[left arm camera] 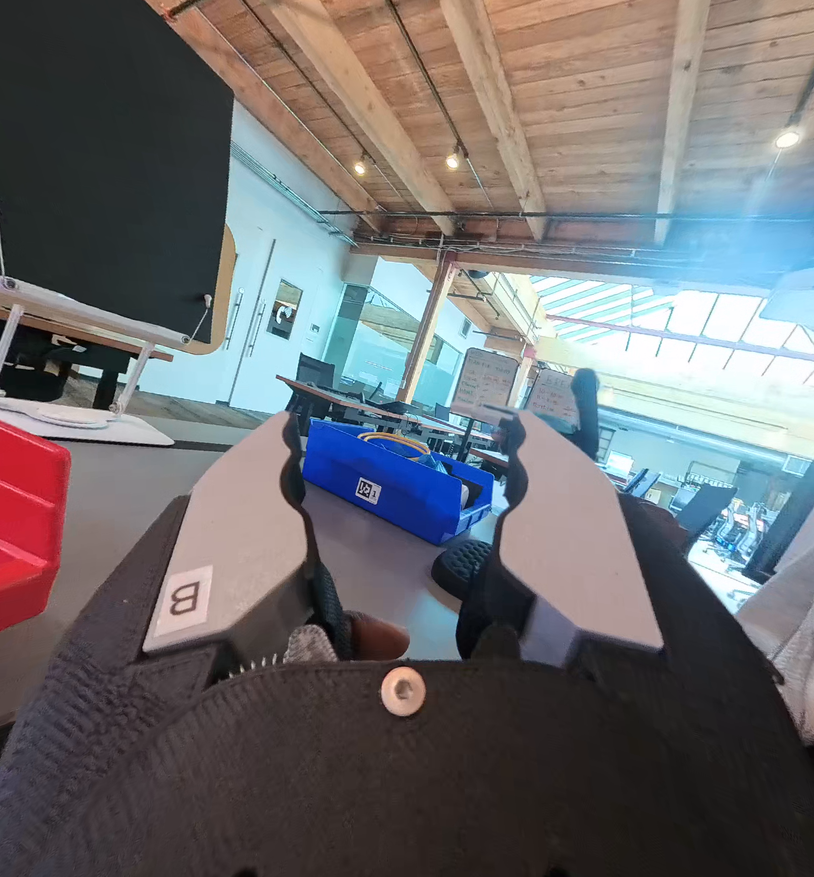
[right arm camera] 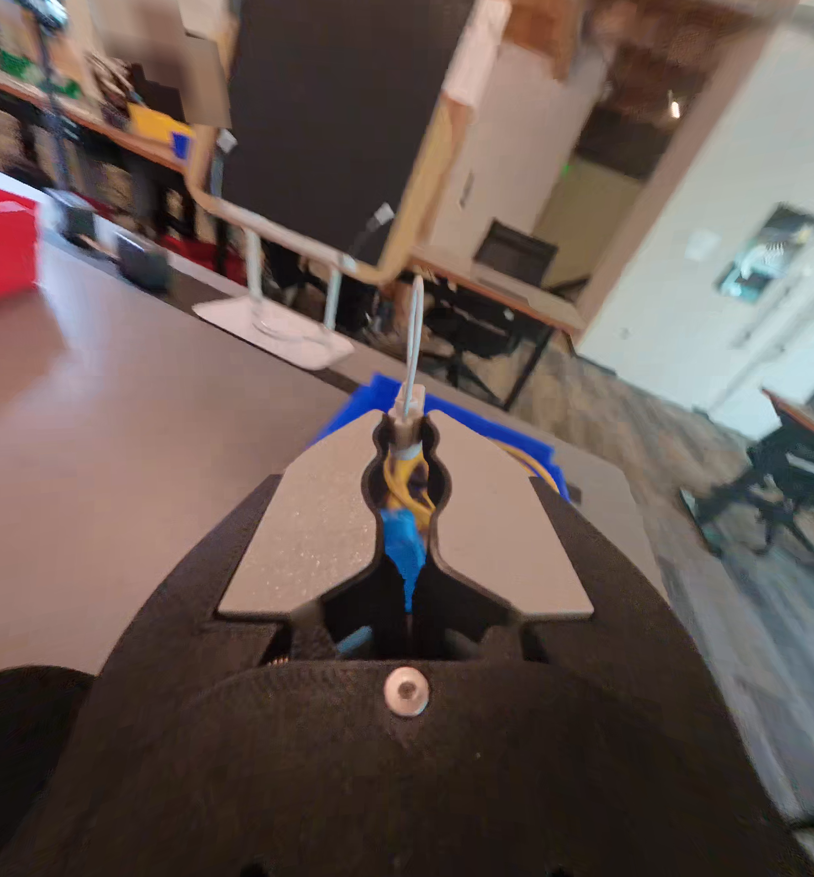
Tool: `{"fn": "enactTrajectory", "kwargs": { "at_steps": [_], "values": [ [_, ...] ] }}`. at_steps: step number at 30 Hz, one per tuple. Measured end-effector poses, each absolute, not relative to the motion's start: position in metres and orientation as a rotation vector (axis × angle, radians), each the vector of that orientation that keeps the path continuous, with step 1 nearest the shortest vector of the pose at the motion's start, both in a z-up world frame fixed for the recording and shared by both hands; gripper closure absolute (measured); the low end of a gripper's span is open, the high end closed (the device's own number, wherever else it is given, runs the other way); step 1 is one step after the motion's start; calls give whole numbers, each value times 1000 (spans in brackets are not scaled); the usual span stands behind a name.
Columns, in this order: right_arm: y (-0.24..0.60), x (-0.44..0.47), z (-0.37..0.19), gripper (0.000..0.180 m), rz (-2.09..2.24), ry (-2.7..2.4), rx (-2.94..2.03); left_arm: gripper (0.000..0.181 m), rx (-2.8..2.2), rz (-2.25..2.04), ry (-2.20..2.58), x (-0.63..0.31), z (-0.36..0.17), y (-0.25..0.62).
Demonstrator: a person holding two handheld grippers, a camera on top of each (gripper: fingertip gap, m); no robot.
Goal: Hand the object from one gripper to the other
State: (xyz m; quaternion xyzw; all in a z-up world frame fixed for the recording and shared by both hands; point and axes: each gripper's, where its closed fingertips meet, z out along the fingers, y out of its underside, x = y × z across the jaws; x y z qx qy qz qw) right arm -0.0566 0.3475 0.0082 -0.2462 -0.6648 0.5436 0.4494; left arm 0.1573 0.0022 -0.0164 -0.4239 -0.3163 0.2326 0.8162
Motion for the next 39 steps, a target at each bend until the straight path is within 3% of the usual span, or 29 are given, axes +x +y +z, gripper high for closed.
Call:
{"fn": "enactTrajectory", "kwargs": {
  "at_steps": [8, 18, 30, 35, 39],
  "values": [
    [415, -101, -56, 166, 1184, -1727, -930, 98, -1004, 588, -708, 150, -28, 4],
    [414, -139, -65, 166, 1079, -1873, -985, 98, -1072, 666, -717, 152, -25, 1],
    [423, -192, -102, 165, 546, -2216, -1216, 95, -1104, 668, -761, 147, -32, -7],
    [421, -186, -109, 150, 542, -2228, -1241, 93, -1125, 692, -779, 147, -34, -11],
    [423, -184, -79, 125, 712, -2014, -1187, 91, -1115, 712, -798, 146, -34, -18]
  ]
}}
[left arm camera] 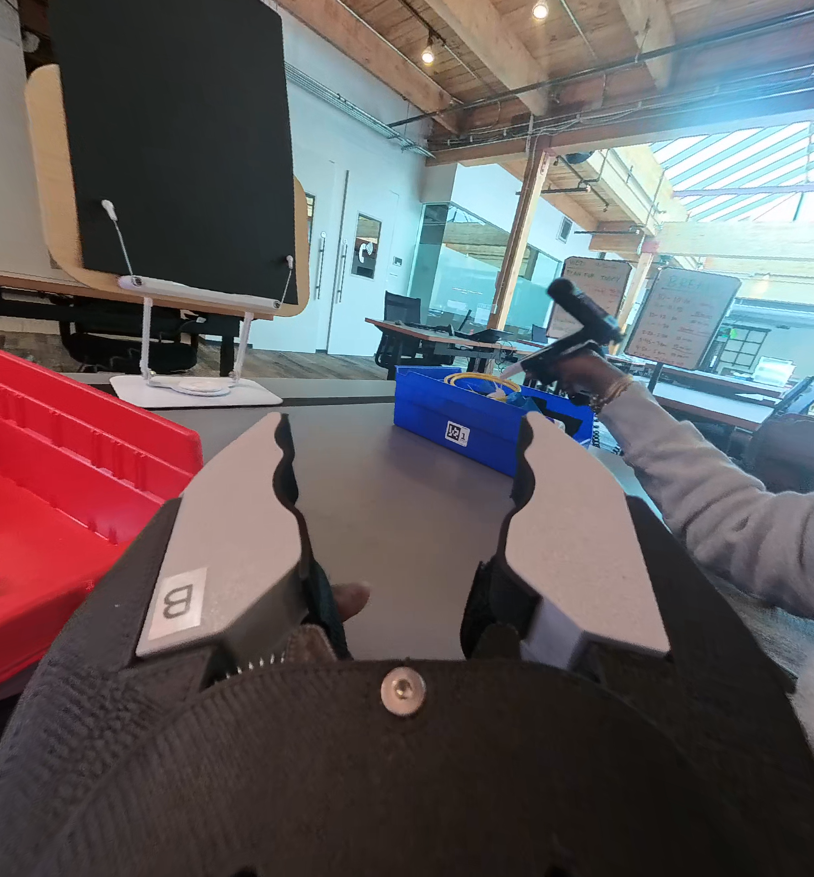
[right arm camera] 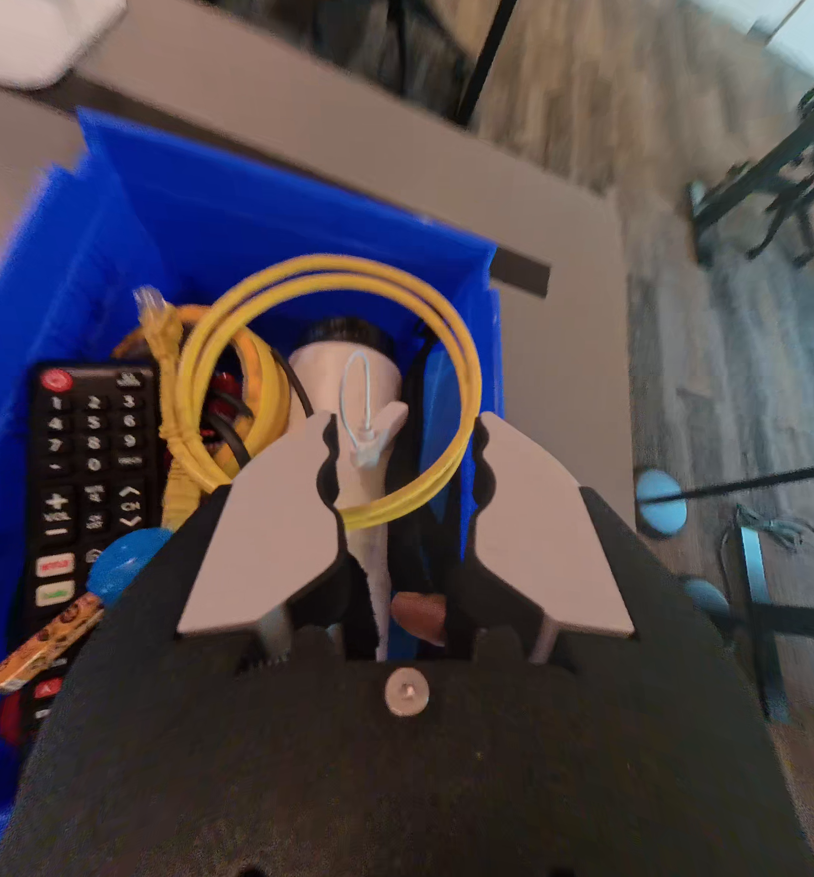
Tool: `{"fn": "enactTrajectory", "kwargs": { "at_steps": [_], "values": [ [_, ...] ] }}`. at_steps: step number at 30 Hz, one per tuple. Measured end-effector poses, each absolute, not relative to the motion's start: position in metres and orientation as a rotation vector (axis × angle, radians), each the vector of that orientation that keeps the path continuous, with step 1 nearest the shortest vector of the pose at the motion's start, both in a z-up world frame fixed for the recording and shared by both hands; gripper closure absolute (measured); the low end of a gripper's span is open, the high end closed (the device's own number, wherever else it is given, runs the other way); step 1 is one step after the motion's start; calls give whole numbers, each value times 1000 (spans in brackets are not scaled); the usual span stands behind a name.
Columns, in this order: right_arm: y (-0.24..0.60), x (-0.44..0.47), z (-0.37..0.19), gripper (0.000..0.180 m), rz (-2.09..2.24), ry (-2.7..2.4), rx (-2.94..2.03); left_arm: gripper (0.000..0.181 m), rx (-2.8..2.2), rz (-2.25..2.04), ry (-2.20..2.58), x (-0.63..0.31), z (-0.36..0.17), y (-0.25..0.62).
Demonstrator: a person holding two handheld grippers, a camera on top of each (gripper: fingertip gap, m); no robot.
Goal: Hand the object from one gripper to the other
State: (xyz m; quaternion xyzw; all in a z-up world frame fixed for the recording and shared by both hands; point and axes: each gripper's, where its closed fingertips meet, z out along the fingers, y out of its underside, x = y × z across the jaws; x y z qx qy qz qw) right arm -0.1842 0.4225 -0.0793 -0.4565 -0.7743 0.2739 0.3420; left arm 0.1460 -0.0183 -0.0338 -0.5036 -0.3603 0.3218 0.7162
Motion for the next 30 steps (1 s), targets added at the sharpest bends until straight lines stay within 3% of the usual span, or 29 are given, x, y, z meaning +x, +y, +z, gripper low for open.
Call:
{"fn": "enactTrajectory", "kwargs": {
  "at_steps": [5, 11, 16, 22, 30],
  "values": [
    [405, -162, -28, 83, 1020, -1746, -999, 91, -1119, 753, -825, 146, -34, -31],
    [372, -86, 68, 59, 1307, -1067, -443, 92, -1153, 870, -862, 149, -36, -54],
    [346, 2, 114, 60, 1418, -635, -98, 94, -1244, 948, -990, 149, -50, -82],
    [288, 32, 108, 59, 1609, -665, 42, 101, -1726, 836, -1221, 154, -79, -115],
    [207, 82, 82, 64, 1807, -782, 261, 104, -2230, 652, -1340, 88, -56, -164]
  ]
}}
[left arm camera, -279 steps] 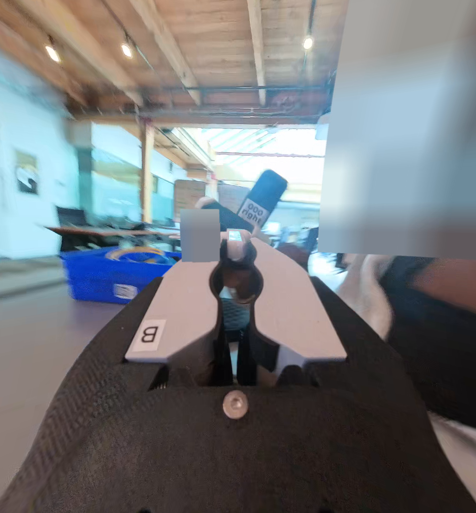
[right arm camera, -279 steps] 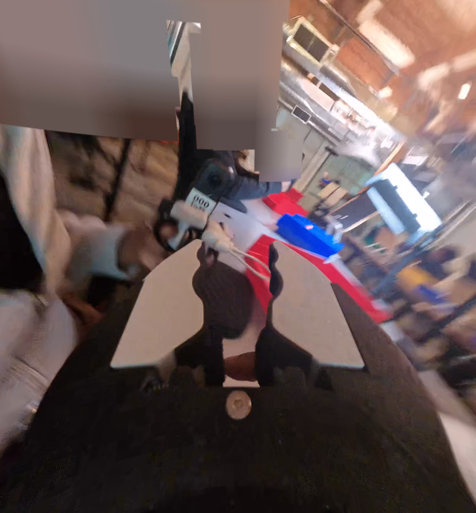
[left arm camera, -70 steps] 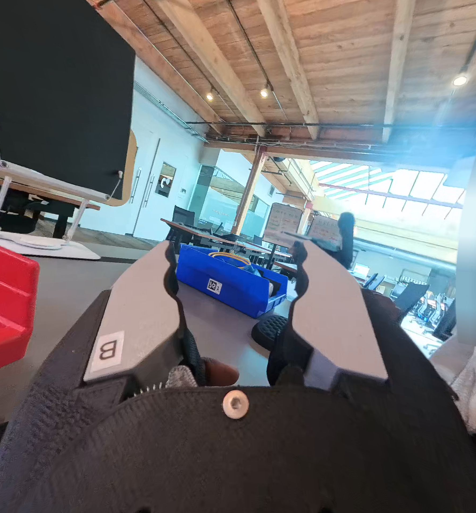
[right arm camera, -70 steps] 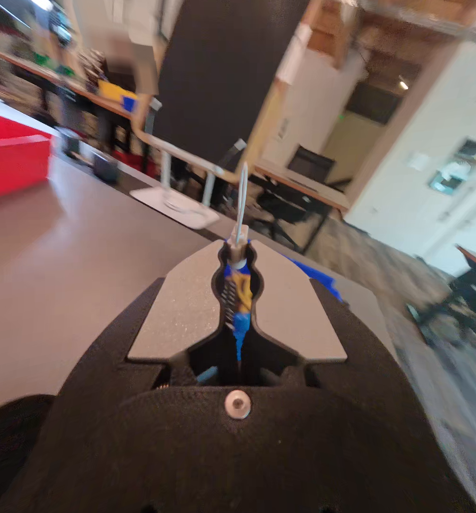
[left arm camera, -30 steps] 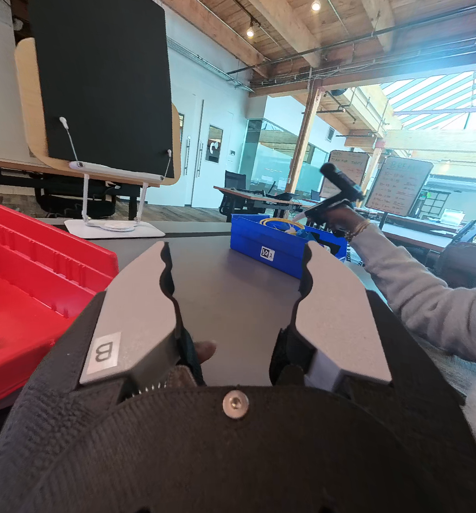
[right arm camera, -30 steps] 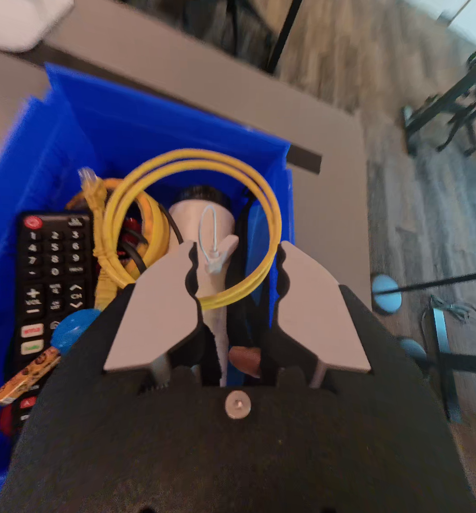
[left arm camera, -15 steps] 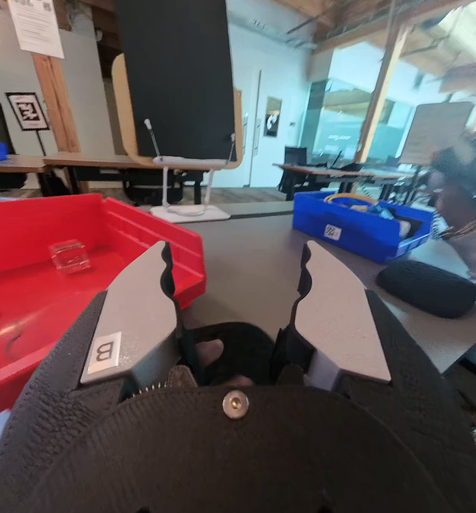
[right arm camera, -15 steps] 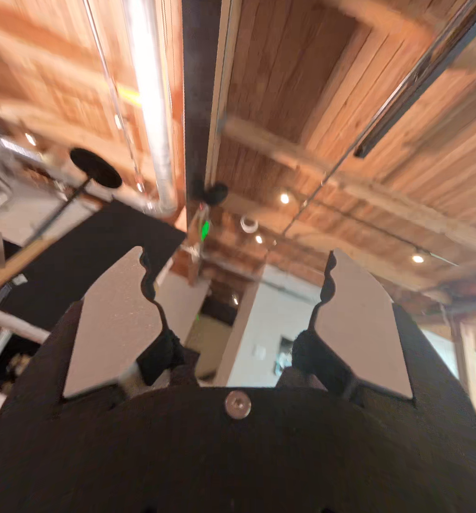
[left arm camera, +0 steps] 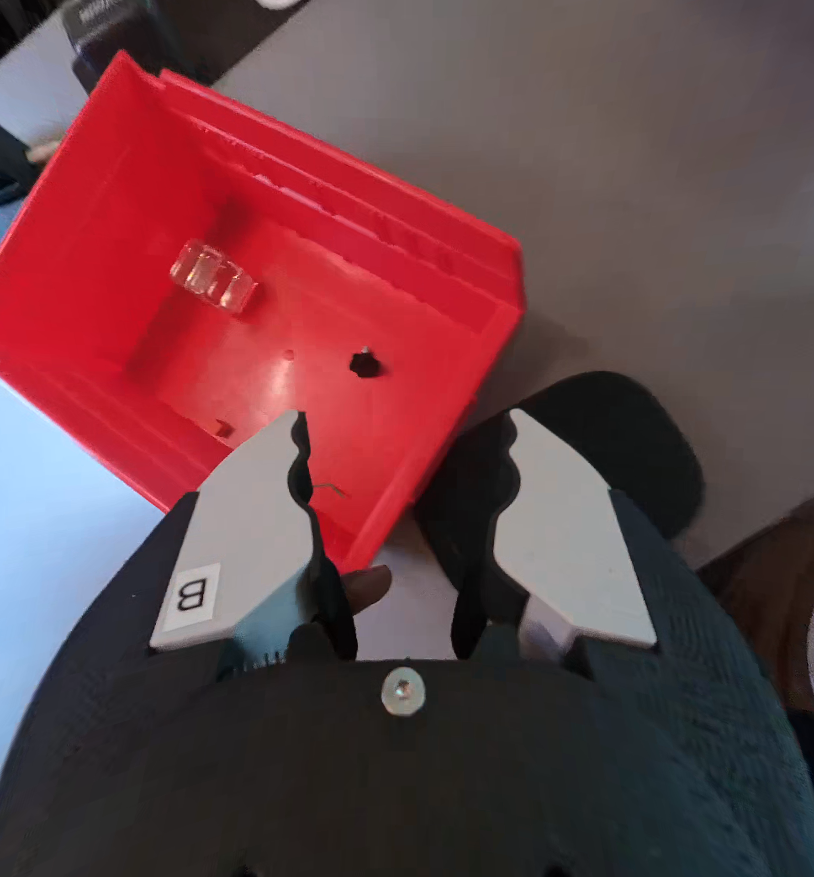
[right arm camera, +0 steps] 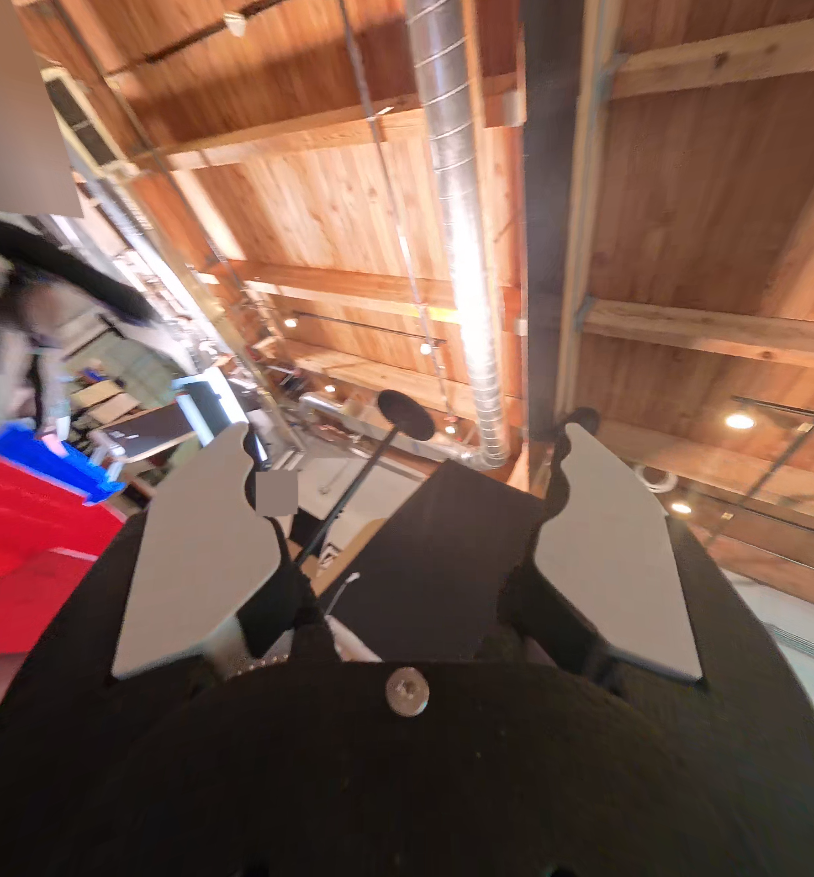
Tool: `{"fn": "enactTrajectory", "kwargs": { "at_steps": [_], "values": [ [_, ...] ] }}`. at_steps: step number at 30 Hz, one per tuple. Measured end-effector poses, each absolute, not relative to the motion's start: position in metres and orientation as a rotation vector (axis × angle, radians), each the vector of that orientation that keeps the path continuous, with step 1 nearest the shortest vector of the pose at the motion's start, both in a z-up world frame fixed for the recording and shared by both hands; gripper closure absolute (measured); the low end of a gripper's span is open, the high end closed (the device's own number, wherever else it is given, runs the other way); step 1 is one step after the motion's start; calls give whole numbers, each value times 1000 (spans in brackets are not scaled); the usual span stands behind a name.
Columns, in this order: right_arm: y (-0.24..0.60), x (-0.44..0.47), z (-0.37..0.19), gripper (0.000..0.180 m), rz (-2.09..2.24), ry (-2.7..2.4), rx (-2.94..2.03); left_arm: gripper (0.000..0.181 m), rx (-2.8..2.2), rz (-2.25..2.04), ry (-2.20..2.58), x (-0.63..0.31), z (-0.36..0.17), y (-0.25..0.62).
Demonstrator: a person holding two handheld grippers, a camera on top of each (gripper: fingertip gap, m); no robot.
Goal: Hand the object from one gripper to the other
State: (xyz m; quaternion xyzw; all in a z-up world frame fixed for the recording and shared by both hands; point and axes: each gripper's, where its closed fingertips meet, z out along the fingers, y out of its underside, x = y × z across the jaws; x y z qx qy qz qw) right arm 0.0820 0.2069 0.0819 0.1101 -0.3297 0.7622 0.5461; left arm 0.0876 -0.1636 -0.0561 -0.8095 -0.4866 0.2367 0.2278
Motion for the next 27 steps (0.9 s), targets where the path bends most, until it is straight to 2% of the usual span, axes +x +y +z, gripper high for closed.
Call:
{"fn": "enactTrajectory", "kwargs": {
  "at_steps": [2, 5, 13, 18, 26, 27],
  "values": [
    [188, 89, 69, 64, 1807, -850, 330, 104, -2291, 614, -1417, 57, -61, -175],
    [170, 93, 54, 64, 1797, -932, 392, 104, -2425, 424, -1471, 32, -96, -176],
    [172, 93, 53, 68, 1947, -965, 352, 117, -2651, 292, -1524, 21, -171, -197],
    [168, 96, 50, 70, 1946, -978, 372, 125, -2644, 316, -1452, 16, -188, -203],
    [163, 95, 45, 76, 1938, -1013, 387, 160, -2498, 306, -1422, 13, -191, -195],
    [161, 96, 43, 77, 1935, -1024, 394, 160, -2476, 313, -1423, 14, -190, -193]
  ]
}}
